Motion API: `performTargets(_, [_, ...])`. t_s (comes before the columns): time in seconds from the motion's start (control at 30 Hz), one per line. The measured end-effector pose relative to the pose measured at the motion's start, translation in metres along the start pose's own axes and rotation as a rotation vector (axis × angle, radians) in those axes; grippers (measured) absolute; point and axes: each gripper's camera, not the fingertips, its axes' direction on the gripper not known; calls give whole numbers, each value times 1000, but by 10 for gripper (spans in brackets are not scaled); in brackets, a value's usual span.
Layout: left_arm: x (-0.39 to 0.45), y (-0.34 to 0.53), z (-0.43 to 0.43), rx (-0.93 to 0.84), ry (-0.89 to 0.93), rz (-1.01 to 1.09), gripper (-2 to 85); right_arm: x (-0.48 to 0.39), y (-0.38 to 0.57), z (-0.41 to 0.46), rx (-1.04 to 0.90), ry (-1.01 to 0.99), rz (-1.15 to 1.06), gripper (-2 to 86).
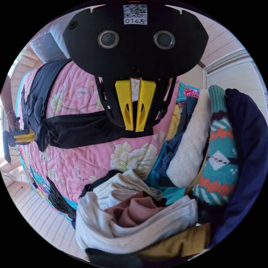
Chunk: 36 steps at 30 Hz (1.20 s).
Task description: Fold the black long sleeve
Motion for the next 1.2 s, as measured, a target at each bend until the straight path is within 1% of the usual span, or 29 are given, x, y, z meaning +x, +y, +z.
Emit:
performTargets(0.07, [-5, -7, 15, -32, 42, -49, 46, 22, 9, -9, 61, 137, 121, 79])
performTargets(0.13, [-2, -10, 36, -82, 66, -85, 63, 37, 13, -2, 66, 167, 169, 85])
performTargets(0.17, [4, -8, 44, -80, 56, -75, 63, 46, 15, 12, 24, 175, 184, 85])
performTargets(0.2, [9, -4, 46, -52, 43, -64, 56, 51, 16, 22, -21, 177, 186, 78])
performTargets(0.23, [11, -2, 46, -43, 60, -59, 39, 60, 22, 42, -115, 178, 194, 66])
performTargets(0.27, [14, 2, 44, -38, 84, -64, 4, 61, 33, 42, -63, 174, 198, 41])
performTargets(0.3, [18, 5, 42, -41, 90, -63, -2, 62, 39, 40, -46, 165, 202, 29])
performTargets(0.37, [24, 9, 34, -21, 81, -60, -7, 64, 61, 30, -17, 106, 217, 13])
performTargets(0.5, [40, 11, 18, 70, 35, -53, -9, 67, 93, 2, 111, 87, 241, 5])
performTargets(0.57, [50, 10, 27, 57, 20, -49, -9, 74, 109, -7, 155, 94, 262, 3])
performTargets(0.7, [78, 10, 66, -13, 24, -84, -5, 89, 130, 18, 102, 93, 318, 3])
performTargets(0.73, [83, 11, 67, -10, 24, -90, -4, 93, 137, 32, 58, 96, 332, 5])
performTargets(0.87, [112, 24, 53, 28, 47, -107, 36, 95, 174, 35, 80, 89, 369, 19])
performTargets(0.93, [132, 34, 33, 65, 42, -76, 44, 91, 200, 21, 151, 105, 379, 38])
performTargets(1.03, [189, 56, 0, 106, -2, 67, 42, 80, 262, -12, 309, 122, 408, 51])
performTargets(1.1, [250, 74, -10, 74, 23, 202, 41, 71, 311, -26, 390, 117, 433, 52])
performTargets(1.13, [268, 79, -10, 58, 36, 242, 41, 65, 347, -31, 430, 117, 458, 53])
performTargets(1.2, [346, 97, -3, -7, 104, 380, 41, 56, 402, -30, 452, 108, 514, 52])
